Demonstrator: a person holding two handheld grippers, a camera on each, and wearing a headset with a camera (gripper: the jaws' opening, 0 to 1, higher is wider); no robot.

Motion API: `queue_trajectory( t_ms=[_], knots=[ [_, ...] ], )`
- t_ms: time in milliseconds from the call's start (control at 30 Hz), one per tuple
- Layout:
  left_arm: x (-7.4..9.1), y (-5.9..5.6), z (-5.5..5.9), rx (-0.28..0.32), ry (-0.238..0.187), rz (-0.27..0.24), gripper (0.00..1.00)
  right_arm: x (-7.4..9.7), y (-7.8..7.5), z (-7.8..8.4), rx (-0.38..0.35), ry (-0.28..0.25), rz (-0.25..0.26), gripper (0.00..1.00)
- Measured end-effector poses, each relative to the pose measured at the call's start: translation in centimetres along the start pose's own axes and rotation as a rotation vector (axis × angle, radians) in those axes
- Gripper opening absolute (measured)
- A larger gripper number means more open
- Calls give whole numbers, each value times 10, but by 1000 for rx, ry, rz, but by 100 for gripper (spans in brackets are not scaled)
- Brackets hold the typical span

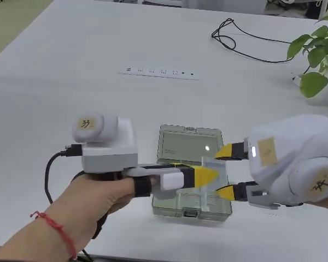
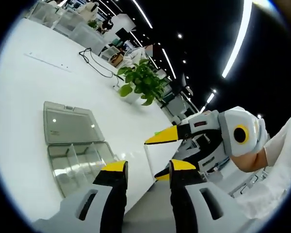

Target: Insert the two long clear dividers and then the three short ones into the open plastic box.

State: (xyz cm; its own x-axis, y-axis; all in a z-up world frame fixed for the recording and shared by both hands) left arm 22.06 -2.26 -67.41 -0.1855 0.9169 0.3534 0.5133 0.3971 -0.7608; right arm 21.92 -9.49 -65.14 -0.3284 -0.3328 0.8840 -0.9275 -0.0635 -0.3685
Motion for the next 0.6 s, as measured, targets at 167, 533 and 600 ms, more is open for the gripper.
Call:
queue_trajectory(
  t_ms=[167,533,600],
  knots=[
    [-3,0,3,21,6,22,21,1,2,-4,15,3,4,33],
    [-5,1,3,34,0,47,2,2,3,-6,34,16,7,33],
    [-5,1,3,29,3,49,0,1,3,-6,33,18,6,33]
  ],
)
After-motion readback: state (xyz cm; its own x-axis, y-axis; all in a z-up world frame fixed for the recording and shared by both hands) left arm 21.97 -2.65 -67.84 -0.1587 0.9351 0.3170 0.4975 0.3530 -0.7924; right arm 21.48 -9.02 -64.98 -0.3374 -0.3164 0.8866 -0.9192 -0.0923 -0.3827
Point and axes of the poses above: the centre of the closed fingertips' face, and the gripper's own axes: x roughly backward along the fingers, y roughly to its left, z roughly out of its underside, the point moved 5 cm from there along x, roughly backward along the fingers, and after that the axes turned 12 degrees about y, right-handed, at the moved point
